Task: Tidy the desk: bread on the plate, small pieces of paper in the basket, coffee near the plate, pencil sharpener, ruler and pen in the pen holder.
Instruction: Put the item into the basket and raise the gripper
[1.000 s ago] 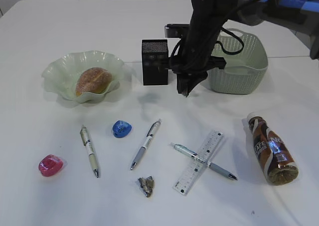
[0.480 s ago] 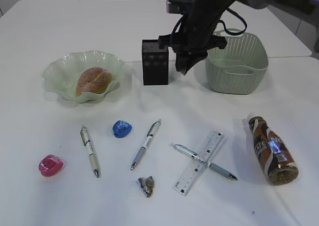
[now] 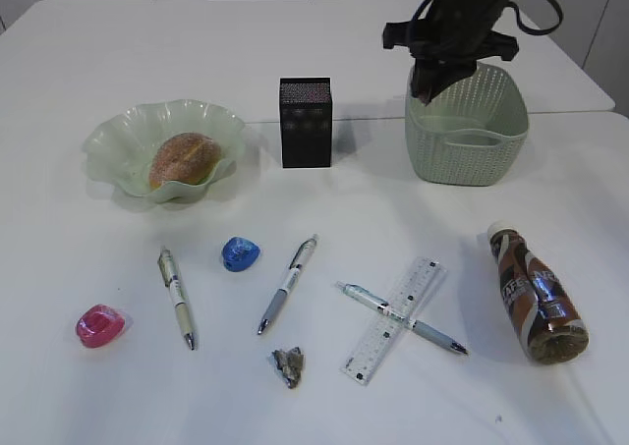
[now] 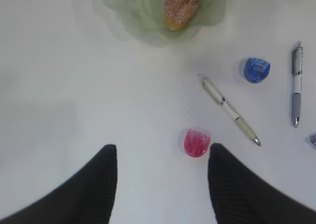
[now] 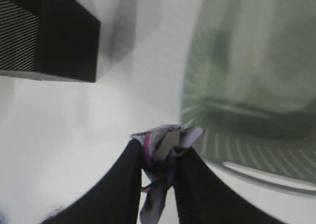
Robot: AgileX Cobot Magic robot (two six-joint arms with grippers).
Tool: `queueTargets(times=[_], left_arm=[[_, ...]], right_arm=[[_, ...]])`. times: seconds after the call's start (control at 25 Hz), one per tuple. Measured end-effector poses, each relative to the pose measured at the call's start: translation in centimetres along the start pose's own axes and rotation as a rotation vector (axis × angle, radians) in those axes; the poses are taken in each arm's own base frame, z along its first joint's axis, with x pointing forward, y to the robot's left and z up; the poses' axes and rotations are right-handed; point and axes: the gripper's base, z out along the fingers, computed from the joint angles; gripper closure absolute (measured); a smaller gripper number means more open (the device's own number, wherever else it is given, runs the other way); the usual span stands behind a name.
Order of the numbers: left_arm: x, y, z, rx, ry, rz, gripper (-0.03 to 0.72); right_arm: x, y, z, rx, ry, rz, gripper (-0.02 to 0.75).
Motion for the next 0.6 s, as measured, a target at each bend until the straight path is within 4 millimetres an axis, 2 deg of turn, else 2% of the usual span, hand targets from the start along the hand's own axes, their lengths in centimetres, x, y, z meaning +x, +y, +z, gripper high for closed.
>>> queueTargets(times=[0.04, 0.08, 0.16, 0.28, 0.6], left_arm=[[0.0, 0.0, 0.0, 0.000, 0.000, 0.000, 0.279], [0.0, 0.0, 0.0, 0.000, 0.000, 0.000, 0.279], [0.0, 0.0, 0.0, 0.000, 0.000, 0.000, 0.280], [0.0, 0.0, 0.0, 0.000, 0.000, 0.000, 0.280], [0.0, 0.0, 0.0, 0.000, 0.000, 0.000, 0.280]], right_arm=[[0.0, 0.0, 0.0, 0.000, 0.000, 0.000, 0.552], [-0.3, -1.5, -0.1, 0.019, -0.004, 0.025, 0.552], [-0.5, -2.8, -0.3, 0.052, -0.012, 0.035, 0.552], [-0.6, -3.7, -0.4, 0.100, -0.018, 0.031, 0.552], [-0.7, -4.5, -0.2, 0.182, -0.020, 0.004, 0.552]])
